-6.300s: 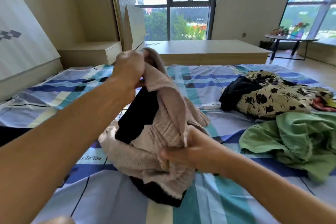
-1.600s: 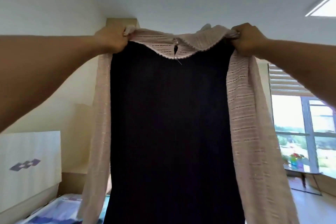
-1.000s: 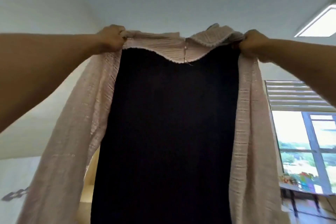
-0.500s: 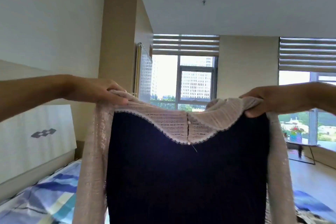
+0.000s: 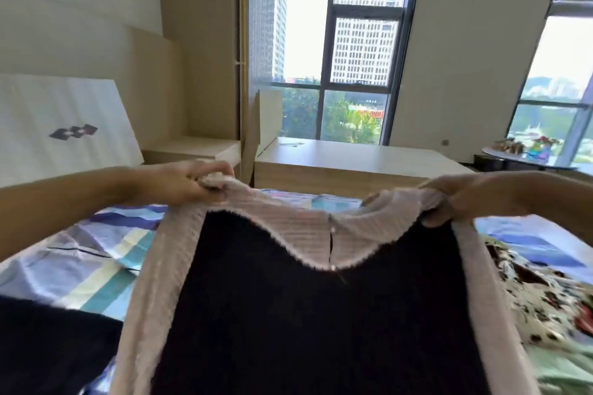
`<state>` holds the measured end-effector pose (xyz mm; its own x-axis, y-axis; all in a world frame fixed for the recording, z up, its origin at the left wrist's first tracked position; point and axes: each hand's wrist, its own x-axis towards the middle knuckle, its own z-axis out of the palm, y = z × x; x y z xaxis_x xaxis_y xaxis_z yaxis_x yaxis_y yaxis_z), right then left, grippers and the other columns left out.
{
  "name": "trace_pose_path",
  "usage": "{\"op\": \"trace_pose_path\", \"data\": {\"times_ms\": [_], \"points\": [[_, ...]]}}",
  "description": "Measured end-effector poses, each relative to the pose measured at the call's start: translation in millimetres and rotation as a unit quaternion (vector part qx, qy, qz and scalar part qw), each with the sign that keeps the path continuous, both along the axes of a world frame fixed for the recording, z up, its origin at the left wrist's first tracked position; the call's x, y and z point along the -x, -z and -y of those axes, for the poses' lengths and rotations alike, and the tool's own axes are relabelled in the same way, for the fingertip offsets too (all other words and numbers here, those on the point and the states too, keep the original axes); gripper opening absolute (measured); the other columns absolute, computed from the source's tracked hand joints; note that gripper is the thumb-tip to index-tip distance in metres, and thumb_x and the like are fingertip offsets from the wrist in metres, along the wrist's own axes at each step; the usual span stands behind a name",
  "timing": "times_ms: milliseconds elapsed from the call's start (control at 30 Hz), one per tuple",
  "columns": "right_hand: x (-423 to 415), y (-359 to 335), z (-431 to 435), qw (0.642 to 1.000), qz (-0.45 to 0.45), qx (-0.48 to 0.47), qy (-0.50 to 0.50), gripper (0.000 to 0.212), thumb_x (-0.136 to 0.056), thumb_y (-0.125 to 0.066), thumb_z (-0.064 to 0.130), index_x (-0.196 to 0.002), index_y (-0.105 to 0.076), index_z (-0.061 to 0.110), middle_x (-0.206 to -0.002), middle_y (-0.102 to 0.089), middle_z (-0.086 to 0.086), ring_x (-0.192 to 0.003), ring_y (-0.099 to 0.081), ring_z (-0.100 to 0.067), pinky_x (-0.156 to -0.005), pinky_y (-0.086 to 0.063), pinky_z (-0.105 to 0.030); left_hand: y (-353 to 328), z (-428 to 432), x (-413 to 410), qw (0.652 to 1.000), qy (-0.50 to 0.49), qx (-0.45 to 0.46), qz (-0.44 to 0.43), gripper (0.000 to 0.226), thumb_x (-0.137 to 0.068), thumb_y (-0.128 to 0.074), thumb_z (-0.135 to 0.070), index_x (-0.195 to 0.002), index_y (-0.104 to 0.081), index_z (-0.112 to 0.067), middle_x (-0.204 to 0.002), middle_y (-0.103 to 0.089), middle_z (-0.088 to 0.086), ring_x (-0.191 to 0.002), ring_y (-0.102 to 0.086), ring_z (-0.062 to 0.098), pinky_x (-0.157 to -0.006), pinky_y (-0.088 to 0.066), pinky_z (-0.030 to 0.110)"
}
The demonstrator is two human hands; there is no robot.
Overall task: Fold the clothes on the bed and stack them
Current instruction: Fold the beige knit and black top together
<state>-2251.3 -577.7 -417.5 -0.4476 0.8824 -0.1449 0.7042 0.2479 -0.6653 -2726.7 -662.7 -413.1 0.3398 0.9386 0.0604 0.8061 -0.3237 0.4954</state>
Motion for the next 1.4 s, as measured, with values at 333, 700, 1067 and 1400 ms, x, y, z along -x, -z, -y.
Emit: {"op": "trace_pose_path", "data": {"times_ms": [333, 700, 1067, 1400], "points": [[95, 116, -6, 0.964, 0.201, -0.164, 0.064, 0.101, -0.092, -0.067, 0.036, -0.159, 0.004, 0.015, -0.165, -0.003, -0.012, -0.151, -0.012, -0.030, -0.119, -0.020, -0.036, 157, -60, -93, 0.967, -0.123, -0.055, -0.216, 0.071, -0.085, -0.052, -0.062, -0.146, -0.034, -0.030, -0.150, -0.036, 0.003, -0.139, -0.030, 0.029, -0.115, -0.028, 0.045], [52, 343, 153, 0.963, 0.254, -0.028, -0.091, 0.104, -0.066, -0.068, 0.061, -0.144, 0.001, 0.055, -0.156, -0.004, 0.022, -0.143, -0.003, 0.010, -0.124, -0.002, -0.045, 374, 93, -99, 0.951, 0.032, 0.055, -0.304, 0.118, -0.040, -0.071, -0.067, -0.146, -0.042, -0.024, -0.146, -0.047, 0.006, -0.131, -0.050, 0.023, -0.094, -0.050, 0.043], [72, 350, 139, 0.955, 0.245, -0.161, -0.052, 0.052, -0.069, -0.053, 0.015, -0.118, -0.051, 0.032, -0.117, -0.055, 0.010, -0.117, -0.056, -0.024, -0.087, -0.049, -0.041, 342, 42, -95, 0.932, 0.015, -0.043, -0.360, 0.050, -0.084, -0.055, -0.016, -0.130, -0.053, -0.035, -0.128, -0.060, -0.005, -0.119, -0.059, 0.025, -0.093, -0.047, 0.039], [-32, 315, 80, 0.958, 0.175, -0.059, 0.220, 0.067, -0.078, -0.078, 0.048, -0.133, -0.050, 0.022, -0.129, -0.056, -0.002, -0.118, -0.056, -0.020, -0.099, -0.047, -0.036, 319, 74, -82, 0.888, 0.086, 0.199, -0.405, 0.079, -0.063, -0.062, -0.070, -0.132, -0.042, -0.038, -0.126, -0.044, -0.011, -0.127, -0.043, 0.012, -0.105, -0.031, 0.035]]}}
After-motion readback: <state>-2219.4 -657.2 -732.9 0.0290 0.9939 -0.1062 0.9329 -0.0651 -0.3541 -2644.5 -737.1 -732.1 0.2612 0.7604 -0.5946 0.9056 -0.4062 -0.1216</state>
